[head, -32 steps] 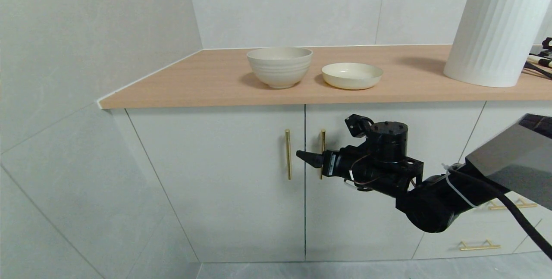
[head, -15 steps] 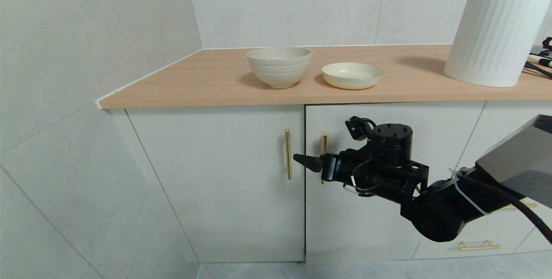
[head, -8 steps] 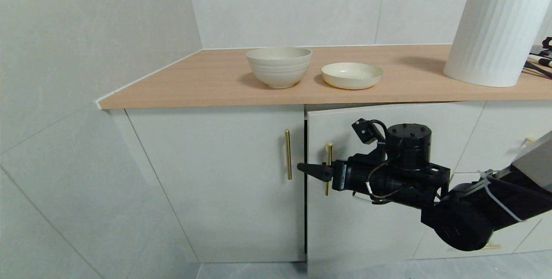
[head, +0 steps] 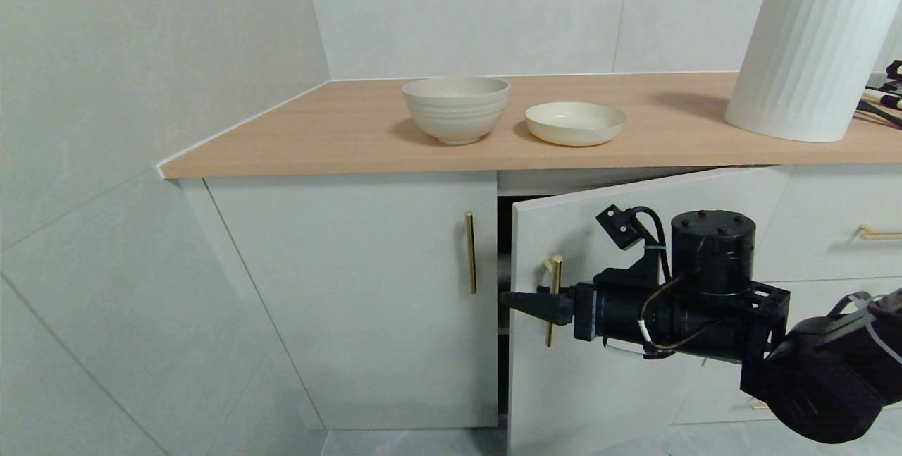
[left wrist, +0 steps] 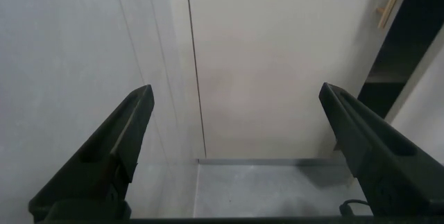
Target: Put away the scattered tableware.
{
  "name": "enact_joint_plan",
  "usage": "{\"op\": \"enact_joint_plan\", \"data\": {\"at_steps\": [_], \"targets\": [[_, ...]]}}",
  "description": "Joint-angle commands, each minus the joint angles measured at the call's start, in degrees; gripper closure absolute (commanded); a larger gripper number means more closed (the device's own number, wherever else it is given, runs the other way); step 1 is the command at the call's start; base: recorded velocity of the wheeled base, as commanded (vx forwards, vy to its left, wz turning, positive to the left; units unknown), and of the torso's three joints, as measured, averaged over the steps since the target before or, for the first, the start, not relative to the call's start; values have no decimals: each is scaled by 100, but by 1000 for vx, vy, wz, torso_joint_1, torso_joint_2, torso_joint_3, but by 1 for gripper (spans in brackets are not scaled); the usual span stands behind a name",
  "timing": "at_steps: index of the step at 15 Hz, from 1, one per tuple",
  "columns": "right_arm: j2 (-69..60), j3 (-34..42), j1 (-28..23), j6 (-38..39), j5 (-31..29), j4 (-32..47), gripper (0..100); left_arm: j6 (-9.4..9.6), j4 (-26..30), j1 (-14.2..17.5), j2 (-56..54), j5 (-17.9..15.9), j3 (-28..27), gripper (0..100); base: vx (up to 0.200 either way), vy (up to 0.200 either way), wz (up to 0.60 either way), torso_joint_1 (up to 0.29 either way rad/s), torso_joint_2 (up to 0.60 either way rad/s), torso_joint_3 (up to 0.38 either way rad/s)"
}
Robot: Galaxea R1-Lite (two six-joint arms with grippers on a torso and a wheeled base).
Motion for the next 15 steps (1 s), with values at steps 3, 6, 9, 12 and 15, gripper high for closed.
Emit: {"op": "enact_joint_plan", "data": {"at_steps": [3, 6, 9, 12, 15], "targets": [[-258, 254, 3, -4, 304, -31, 0, -2, 0, 0, 9, 1, 0, 0, 0, 0, 0, 0, 0, 0], [-284, 404, 3, -21, 304, -57, 0, 42, -26, 0, 9, -34, 0, 0, 0, 0, 0, 0, 0, 0], [-293, 474, 3, -30, 304, -57, 0, 77, 105, 0, 35, -658, -642, 0, 0, 0, 0, 0, 0, 0], [-319, 483, 38, -30, 304, -57, 0, 24, 993, -79, 1626, -1836, -2364, 0, 0, 0, 0, 0, 0, 0], [-328, 474, 82, -30, 295, -66, 0, 15, 949, -79, 3560, -2539, -3401, 0, 0, 0, 0, 0, 0, 0]]}}
